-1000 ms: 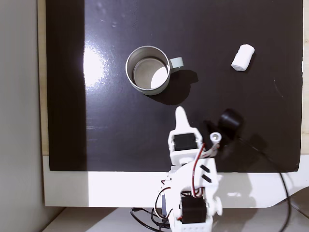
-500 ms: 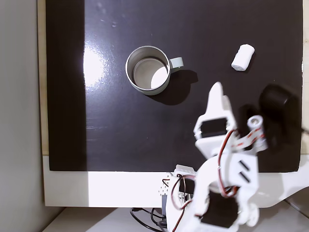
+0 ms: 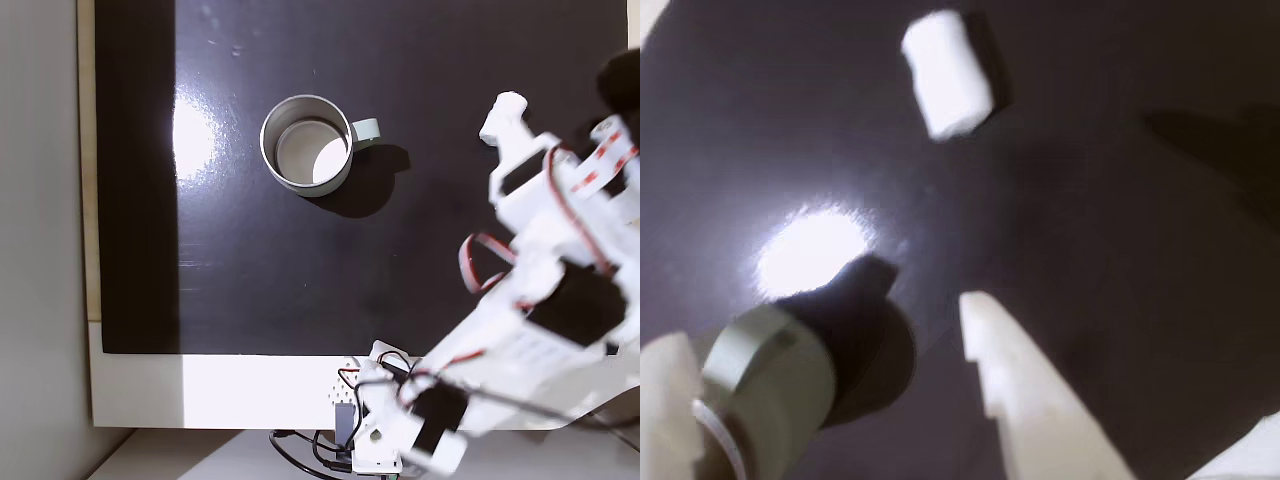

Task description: Grasp a gauze and put it in the cup.

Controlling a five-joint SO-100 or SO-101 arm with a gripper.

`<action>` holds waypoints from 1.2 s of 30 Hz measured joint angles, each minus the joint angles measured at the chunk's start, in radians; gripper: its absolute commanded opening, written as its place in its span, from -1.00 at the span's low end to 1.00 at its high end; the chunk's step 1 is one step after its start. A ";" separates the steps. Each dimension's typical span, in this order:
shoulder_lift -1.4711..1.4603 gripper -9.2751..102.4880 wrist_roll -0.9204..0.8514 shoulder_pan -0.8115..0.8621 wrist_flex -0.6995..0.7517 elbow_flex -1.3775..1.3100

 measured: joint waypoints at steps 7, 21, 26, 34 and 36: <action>-0.233 -0.29 -0.084 0.032 0.015 -0.215; -0.664 -0.29 -0.138 0.037 0.015 -0.453; -0.801 -0.29 -0.149 0.049 0.015 -0.548; -0.989 -0.29 -0.153 0.054 0.015 -0.670; -1.034 -0.29 -0.153 0.054 0.015 -0.707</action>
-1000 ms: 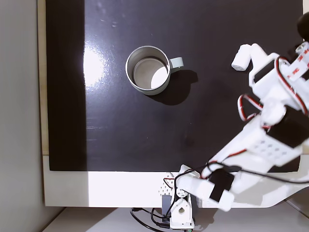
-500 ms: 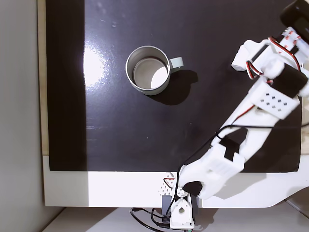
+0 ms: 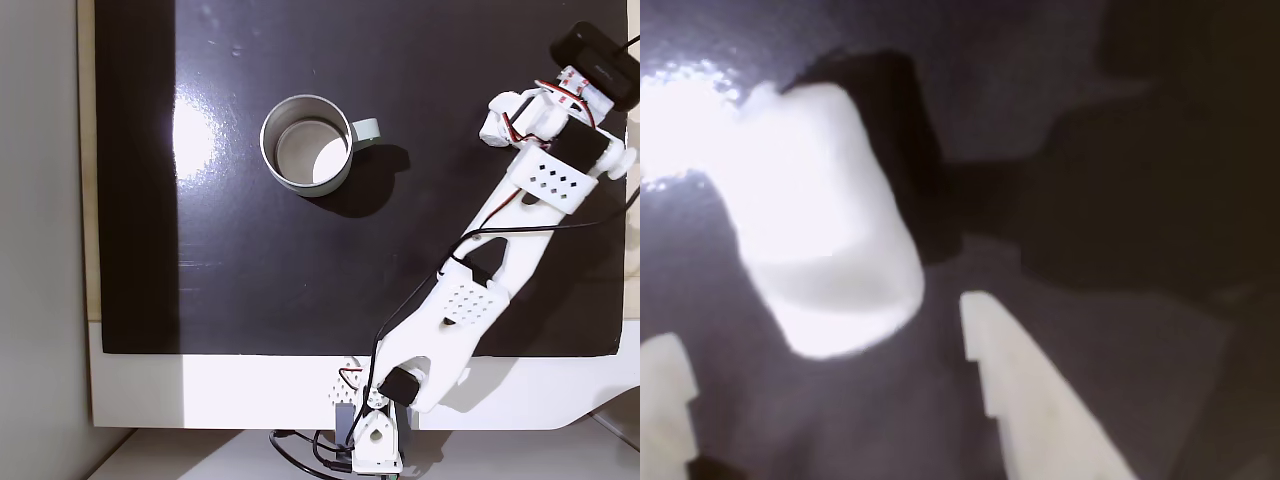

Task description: Grasp a gauze and put it in the cup.

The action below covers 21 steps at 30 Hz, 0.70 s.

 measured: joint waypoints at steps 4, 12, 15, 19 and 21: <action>-0.066 -0.30 0.000 0.000 0.000 -0.046; -0.195 -0.42 0.000 0.000 -0.006 -0.132; -0.219 -0.54 0.000 -0.002 -0.020 -0.138; -0.253 -0.75 0.000 -0.002 -0.029 -0.176; -0.264 -0.80 0.003 -0.002 -0.031 -0.183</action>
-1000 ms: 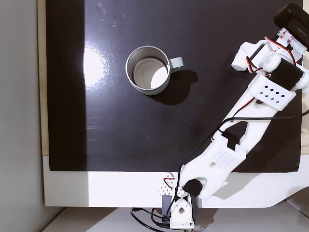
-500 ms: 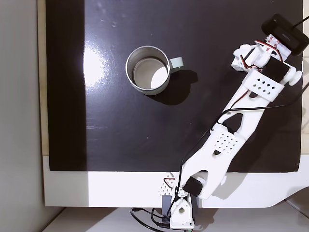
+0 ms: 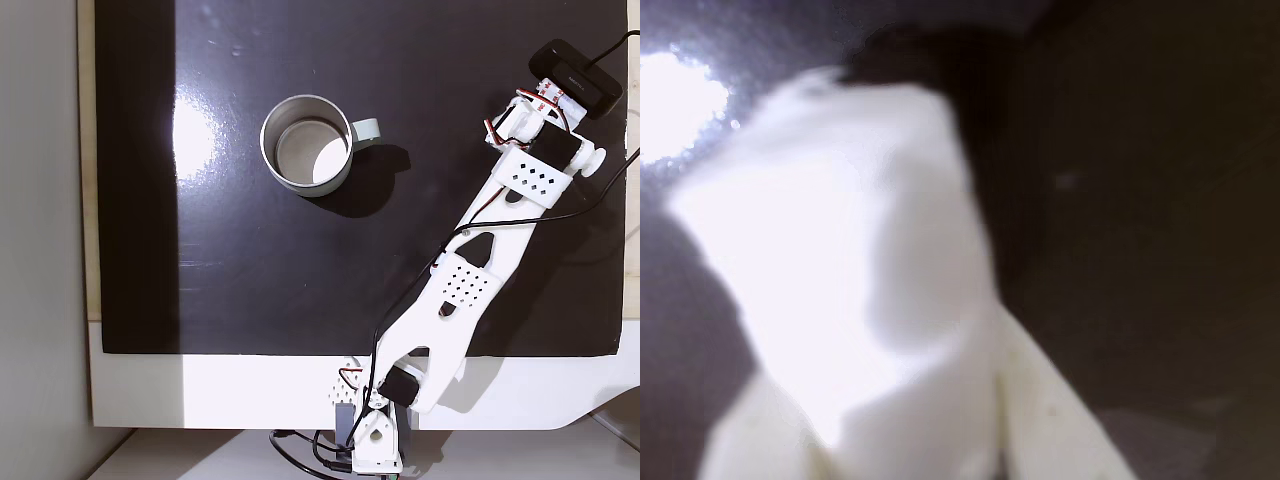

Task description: Grasp a gauze and put it in the cup.

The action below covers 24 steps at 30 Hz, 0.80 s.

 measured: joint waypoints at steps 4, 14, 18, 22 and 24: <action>-0.003 -0.83 0.005 0.000 -0.005 0.000; 0.026 -0.83 0.097 -0.015 0.044 -0.018; 0.135 -0.83 0.146 -0.046 0.044 0.006; 0.325 -0.83 0.184 -0.081 0.044 0.074; 0.414 -0.83 0.202 -0.103 0.044 0.127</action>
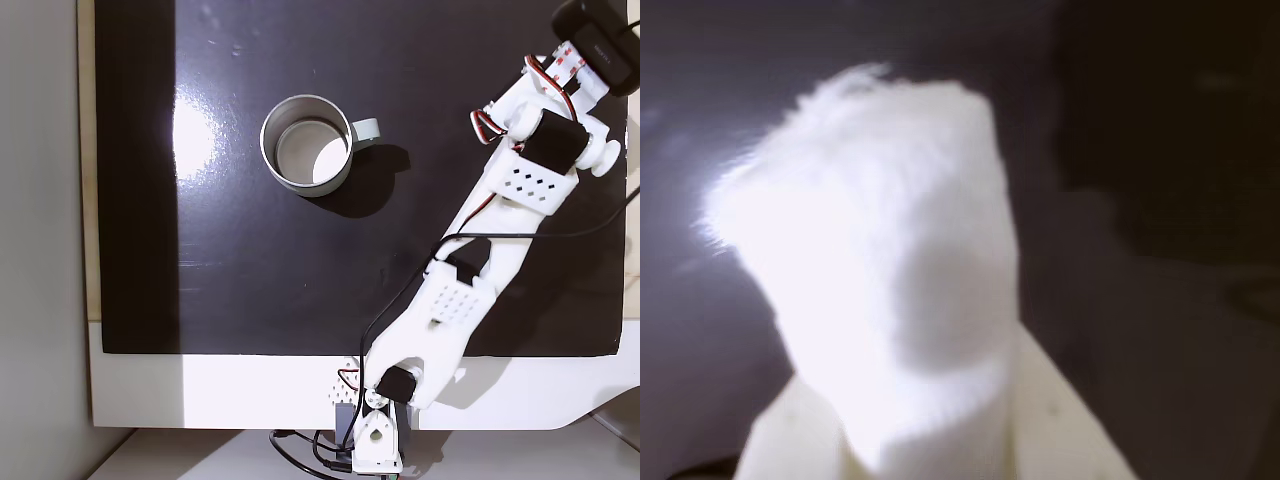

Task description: Grasp a gauze and put it in the cup.

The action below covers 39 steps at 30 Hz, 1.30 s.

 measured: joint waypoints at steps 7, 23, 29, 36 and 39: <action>0.287 -0.83 0.071 -0.101 0.000 0.138; 0.657 -0.83 0.397 -0.422 0.005 0.572; 0.698 -0.83 0.514 -0.546 0.005 0.690; 0.718 -0.83 0.606 -0.675 0.005 0.844; 0.724 -0.83 0.629 -0.718 0.005 0.902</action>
